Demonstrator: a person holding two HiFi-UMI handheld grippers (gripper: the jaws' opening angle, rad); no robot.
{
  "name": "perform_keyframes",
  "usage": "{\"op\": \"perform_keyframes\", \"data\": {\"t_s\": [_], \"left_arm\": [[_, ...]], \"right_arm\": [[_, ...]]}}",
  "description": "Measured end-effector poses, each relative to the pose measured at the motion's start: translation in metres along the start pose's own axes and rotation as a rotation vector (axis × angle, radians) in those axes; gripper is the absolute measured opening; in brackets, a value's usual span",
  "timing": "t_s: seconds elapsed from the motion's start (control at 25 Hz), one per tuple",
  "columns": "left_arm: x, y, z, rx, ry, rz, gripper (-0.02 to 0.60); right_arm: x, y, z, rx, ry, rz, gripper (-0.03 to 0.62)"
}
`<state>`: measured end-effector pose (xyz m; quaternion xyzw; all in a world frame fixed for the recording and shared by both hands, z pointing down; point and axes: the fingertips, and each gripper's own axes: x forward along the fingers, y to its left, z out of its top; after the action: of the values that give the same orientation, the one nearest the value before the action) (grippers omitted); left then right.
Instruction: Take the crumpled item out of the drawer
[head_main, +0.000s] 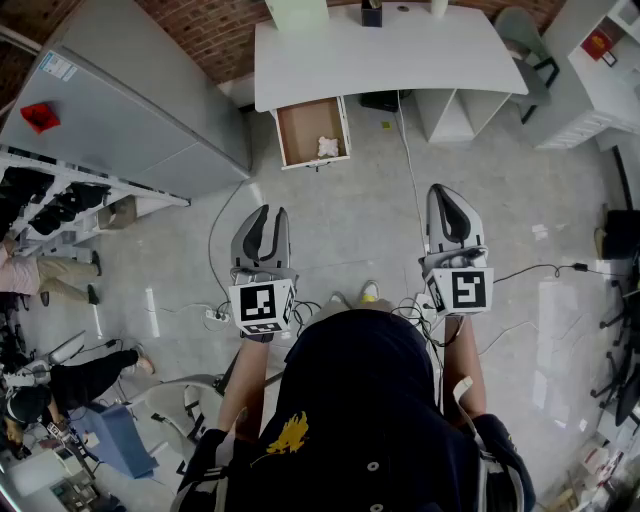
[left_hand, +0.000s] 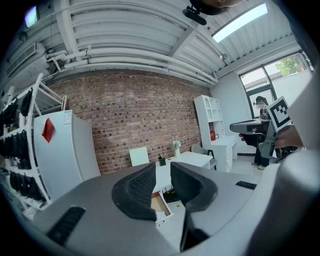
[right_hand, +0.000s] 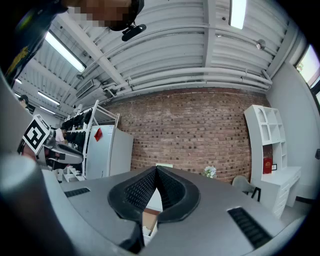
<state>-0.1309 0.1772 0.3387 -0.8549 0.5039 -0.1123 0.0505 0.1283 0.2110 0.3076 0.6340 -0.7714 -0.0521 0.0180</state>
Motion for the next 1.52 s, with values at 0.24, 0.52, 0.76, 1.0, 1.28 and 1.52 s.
{"op": "perform_keyframes", "data": {"t_s": [0.24,0.52,0.76,1.0,1.28,1.52], "left_arm": [[-0.029,0.002,0.001,-0.012,-0.008,0.018,0.106],[-0.038,0.023,-0.008,-0.038,-0.011,0.039,0.106],[-0.025,0.019,-0.005,0.003,-0.021,0.028,0.283],[-0.001,0.011,0.0,0.025,0.002,0.021,0.324],[0.021,0.002,0.002,0.022,0.019,0.032,0.324],[0.054,0.029,-0.013,0.001,0.042,0.046,0.324]], "right_arm": [[-0.011,0.012,0.012,0.013,0.001,0.004,0.028],[-0.007,0.031,0.012,-0.04,0.031,0.029,0.028],[-0.002,0.025,0.012,-0.03,0.026,0.021,0.028],[0.01,0.004,0.012,0.015,0.004,0.011,0.028],[0.031,-0.012,-0.006,0.026,0.025,0.047,0.028],[0.083,-0.007,-0.011,0.017,0.046,0.08,0.028]]}}
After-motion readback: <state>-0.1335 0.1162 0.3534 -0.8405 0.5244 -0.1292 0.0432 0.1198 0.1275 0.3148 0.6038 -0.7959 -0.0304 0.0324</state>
